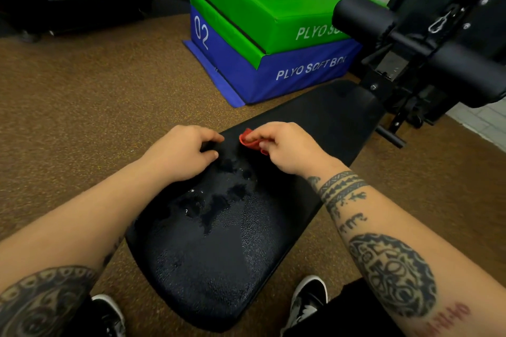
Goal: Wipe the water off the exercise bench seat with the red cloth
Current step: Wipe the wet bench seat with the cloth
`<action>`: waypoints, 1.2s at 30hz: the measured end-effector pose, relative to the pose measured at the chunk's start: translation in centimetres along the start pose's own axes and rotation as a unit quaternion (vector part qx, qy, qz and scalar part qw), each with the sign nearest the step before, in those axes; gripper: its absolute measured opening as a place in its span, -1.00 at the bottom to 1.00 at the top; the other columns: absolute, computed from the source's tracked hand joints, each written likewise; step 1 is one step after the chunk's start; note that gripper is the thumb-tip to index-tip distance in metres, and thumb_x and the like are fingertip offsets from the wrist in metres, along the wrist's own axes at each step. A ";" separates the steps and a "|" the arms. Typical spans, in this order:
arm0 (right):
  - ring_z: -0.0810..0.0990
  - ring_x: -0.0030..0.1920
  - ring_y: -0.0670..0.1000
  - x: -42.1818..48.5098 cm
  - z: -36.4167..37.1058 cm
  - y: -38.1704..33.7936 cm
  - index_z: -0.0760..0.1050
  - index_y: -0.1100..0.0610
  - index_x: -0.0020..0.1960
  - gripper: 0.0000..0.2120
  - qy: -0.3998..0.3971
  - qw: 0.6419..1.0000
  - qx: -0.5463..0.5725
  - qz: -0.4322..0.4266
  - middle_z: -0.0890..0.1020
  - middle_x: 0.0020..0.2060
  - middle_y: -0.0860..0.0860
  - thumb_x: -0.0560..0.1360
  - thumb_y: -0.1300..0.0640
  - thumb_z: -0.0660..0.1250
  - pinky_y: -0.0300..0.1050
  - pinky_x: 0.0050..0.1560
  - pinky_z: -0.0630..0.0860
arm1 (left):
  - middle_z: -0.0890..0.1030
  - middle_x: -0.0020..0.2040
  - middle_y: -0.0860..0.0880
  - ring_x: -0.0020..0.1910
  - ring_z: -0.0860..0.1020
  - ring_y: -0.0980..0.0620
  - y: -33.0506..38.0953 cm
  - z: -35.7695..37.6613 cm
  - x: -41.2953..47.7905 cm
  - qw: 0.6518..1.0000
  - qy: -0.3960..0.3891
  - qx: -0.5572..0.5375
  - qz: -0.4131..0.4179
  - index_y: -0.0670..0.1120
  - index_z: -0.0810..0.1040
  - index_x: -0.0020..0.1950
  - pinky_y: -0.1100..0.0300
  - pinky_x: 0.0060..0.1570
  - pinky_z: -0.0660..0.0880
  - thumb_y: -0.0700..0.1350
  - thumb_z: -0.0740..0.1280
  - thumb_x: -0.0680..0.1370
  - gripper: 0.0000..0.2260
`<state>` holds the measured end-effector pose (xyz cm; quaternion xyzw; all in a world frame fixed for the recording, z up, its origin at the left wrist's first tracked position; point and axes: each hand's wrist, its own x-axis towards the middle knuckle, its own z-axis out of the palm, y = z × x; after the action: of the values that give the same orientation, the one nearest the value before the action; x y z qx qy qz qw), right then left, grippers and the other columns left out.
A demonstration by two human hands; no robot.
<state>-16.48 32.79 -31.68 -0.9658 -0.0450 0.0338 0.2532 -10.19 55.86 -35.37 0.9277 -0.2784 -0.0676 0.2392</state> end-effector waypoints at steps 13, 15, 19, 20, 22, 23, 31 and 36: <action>0.62 -0.17 -0.24 -3.1 -2.9 -0.9 0.60 -0.25 0.18 -0.68 -0.216 0.972 -0.091 0.015 0.70 -0.08 -0.19 0.53 0.13 0.39 -0.31 -0.05 0.53 | 0.57 0.32 0.05 0.29 0.52 0.03 0.5 0.2 0.0 0.999 -0.011 -0.008 0.034 0.10 0.57 0.31 0.09 0.33 0.41 -0.03 0.40 0.52 -0.65; 0.65 -0.24 -0.23 -3.4 -3.7 -0.6 0.62 -0.26 0.13 -0.73 -0.179 0.982 -0.030 0.046 0.71 -0.18 -0.19 0.53 0.08 0.40 -0.23 -0.12 0.60 | 0.58 0.32 0.05 0.28 0.53 0.02 0.5 0.1 0.0 0.999 -0.011 -0.008 0.032 0.11 0.57 0.31 0.05 0.33 0.42 -0.01 0.39 0.52 -0.65; 0.60 -0.30 -0.35 -3.1 -3.5 -0.2 0.66 -0.07 -0.10 -0.98 0.066 0.990 0.068 0.101 0.68 -0.34 -0.19 0.48 0.00 0.45 -0.39 -0.23 0.46 | 0.59 0.28 0.06 0.24 0.54 0.00 0.7 0.0 0.0 1.000 -0.011 -0.010 0.028 0.14 0.56 0.30 -0.01 0.29 0.46 0.07 0.34 0.51 -0.65; 0.59 -0.34 -0.34 -3.0 -3.2 -0.2 0.64 -0.05 -0.15 -0.92 0.097 0.984 0.070 0.130 0.66 -0.36 -0.19 0.46 -0.04 0.47 -0.43 -0.32 0.41 | 0.59 0.28 0.06 0.25 0.54 0.00 0.7 0.1 0.0 0.999 -0.012 -0.010 0.028 0.14 0.56 0.30 -0.01 0.29 0.46 0.08 0.33 0.51 -0.65; 0.62 -0.28 -0.22 -2.8 -2.3 0.5 0.60 0.00 -0.19 -0.81 0.057 0.983 0.011 0.176 0.65 -0.32 -0.13 0.40 -0.09 0.50 -0.29 -0.29 0.45 | 0.59 0.28 0.06 0.25 0.54 0.00 0.8 0.0 0.0 1.000 -0.014 -0.009 0.025 0.14 0.56 0.31 -0.01 0.28 0.46 0.07 0.33 0.52 -0.65; 0.63 -0.15 -0.11 -2.9 -1.7 0.9 0.57 0.00 -0.17 -0.78 0.024 0.981 -0.040 0.189 0.62 -0.23 -0.10 0.37 -0.10 0.52 -0.22 -0.19 0.46 | 0.59 0.28 0.06 0.25 0.54 0.00 0.8 -0.1 0.0 1.000 -0.013 -0.009 0.022 0.14 0.55 0.31 -0.01 0.28 0.46 0.08 0.33 0.52 -0.65; 0.54 0.17 0.16 -1.9 0.8 0.8 0.53 0.01 0.29 -0.68 0.089 0.972 -0.108 0.187 0.55 0.16 0.08 0.54 0.13 0.32 -0.02 0.11 0.48 | 0.56 0.31 0.07 0.29 0.51 -0.02 0.3 -0.5 -0.2 1.000 -0.026 0.006 -0.002 0.16 0.52 0.34 -0.04 0.28 0.46 0.12 0.29 0.50 -0.61; 0.53 0.11 0.13 2.2 3.3 -0.2 0.64 -0.06 0.15 -0.75 0.139 0.985 -0.066 0.073 0.63 0.06 0.00 0.53 0.16 0.35 0.03 0.17 0.50 | 0.59 0.28 -0.02 0.25 0.53 -0.09 0.3 -0.5 0.0 0.998 -0.038 0.042 -0.028 0.13 0.48 0.39 0.03 0.24 0.48 0.06 0.37 0.51 -0.57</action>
<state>-14.62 34.78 -34.61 -0.9764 0.0587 -0.0850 0.1897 -10.16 55.85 -34.79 0.9411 -0.2635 -0.0983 0.1874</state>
